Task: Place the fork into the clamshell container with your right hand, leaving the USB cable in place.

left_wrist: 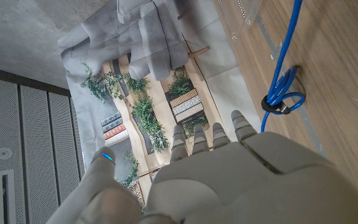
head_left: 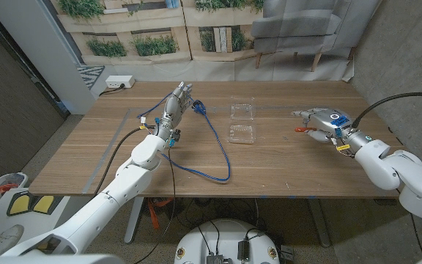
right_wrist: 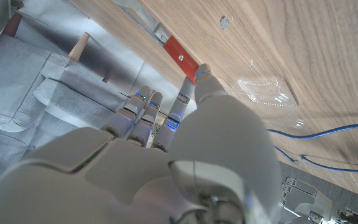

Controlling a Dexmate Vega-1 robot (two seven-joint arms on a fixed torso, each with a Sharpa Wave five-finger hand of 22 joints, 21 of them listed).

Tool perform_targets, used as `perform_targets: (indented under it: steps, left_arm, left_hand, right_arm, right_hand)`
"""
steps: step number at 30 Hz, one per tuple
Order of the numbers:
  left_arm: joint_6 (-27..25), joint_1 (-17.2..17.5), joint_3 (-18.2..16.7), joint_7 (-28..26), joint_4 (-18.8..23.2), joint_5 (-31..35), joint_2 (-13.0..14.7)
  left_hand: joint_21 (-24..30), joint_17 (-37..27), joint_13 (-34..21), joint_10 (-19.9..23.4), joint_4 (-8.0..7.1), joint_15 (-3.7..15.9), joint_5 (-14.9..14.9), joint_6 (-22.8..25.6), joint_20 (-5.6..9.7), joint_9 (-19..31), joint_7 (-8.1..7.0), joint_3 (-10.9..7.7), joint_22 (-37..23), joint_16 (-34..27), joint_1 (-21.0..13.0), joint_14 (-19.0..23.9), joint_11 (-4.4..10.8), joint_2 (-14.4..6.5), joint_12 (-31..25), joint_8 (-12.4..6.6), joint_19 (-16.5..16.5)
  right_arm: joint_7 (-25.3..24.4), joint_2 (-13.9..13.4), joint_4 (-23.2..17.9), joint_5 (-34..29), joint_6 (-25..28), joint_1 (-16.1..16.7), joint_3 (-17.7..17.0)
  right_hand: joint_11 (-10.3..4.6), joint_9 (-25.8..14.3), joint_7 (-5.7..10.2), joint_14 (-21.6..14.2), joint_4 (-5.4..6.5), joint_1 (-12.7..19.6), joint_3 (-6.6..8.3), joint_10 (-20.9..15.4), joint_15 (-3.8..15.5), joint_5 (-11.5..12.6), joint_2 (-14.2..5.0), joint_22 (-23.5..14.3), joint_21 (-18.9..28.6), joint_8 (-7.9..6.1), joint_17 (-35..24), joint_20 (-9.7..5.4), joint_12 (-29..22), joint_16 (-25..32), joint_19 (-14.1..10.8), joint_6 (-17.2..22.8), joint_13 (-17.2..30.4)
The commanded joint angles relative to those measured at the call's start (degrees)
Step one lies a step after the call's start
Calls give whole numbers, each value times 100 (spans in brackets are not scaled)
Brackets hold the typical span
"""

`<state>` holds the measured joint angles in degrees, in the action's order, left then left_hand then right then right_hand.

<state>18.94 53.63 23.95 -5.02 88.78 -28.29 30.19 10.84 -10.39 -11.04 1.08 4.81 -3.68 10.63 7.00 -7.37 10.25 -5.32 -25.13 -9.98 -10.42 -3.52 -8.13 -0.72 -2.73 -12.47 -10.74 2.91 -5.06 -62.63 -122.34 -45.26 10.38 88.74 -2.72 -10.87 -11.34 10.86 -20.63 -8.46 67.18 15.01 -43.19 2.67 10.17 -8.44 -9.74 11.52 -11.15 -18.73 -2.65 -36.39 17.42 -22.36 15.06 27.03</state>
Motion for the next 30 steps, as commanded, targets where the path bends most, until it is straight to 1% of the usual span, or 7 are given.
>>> perform_targets:
  steps: [1,8,15,17,22,23,30]
  left_arm:
    - [-141,4,-15,-61,141,44,60]
    - [-221,-26,8,-79,195,85,80]
    - [-127,-8,17,-121,122,125,25]
    - [-140,2,26,-150,138,184,50]
    - [-155,48,20,-234,182,249,66]
    - [-179,57,18,-271,209,290,85]
    - [-197,81,-11,-263,265,286,134]
  left_hand:
    - [34,-12,-29,62,9,1,-10,37,19,15,16,-38,-16,-33,-28,-40,-11,-15,-31,-14,1]
    - [33,-11,-29,57,22,-2,-16,34,21,15,23,-51,-16,-33,-45,-40,6,-26,-28,-13,3]
    - [32,-11,-29,59,31,0,-21,19,24,14,17,-59,-16,-33,-56,-38,-8,-32,-28,-6,6]
    - [32,-11,-29,58,33,1,-22,19,24,14,16,-60,-16,-34,-58,-37,-2,-32,-27,-6,5]
    - [31,-11,-29,58,41,3,-26,14,27,14,18,-62,-15,-35,-63,-34,8,-29,-26,-4,8]
    - [31,-11,-29,58,42,5,-26,14,25,14,19,-62,-15,-35,-63,-34,7,-28,-26,-4,7]
    - [31,-12,-30,65,50,6,-31,11,30,14,1,-58,-15,-34,-62,-37,0,-14,-28,-3,8]
  right_arm:
    - [-178,-127,181,130,-177,-373,207]
    - [-283,-225,254,195,-295,-516,264]
    - [-334,-308,258,189,-335,-659,343]
    - [-336,-350,250,131,-337,-732,409]
    - [-396,-343,297,203,-428,-959,572]
    - [-389,-314,308,260,-431,-1016,606]
    - [-479,-367,425,223,-551,-1403,922]
  right_hand:
    - [-138,-10,-3,-57,-4,168,-9,-212,1053,33,-105,-24,0,12,-16,-280,-624,25,-38,44,13]
    - [-139,-11,0,-62,-1,178,-15,-203,1054,33,-108,-24,-3,14,-25,-281,-631,24,-29,43,5]
    - [-136,-12,2,-61,2,187,-19,-194,1056,33,-111,-24,-5,14,-32,-286,-640,21,-26,48,4]
    - [-136,-12,1,-62,2,189,-20,-191,1056,33,-112,-24,-5,14,-35,-287,-641,20,-26,50,2]
    - [-137,-14,-4,-79,8,202,-28,-180,1055,34,-118,-24,6,5,-50,-306,-658,25,-55,78,0]
    - [-135,-14,-4,-82,9,204,-30,-178,1056,34,-118,-24,7,0,-53,-309,-660,25,-59,92,-2]
    - [-133,-15,23,-89,10,218,-37,-183,1059,34,-118,-23,5,-10,-64,-321,-678,22,-60,133,-11]
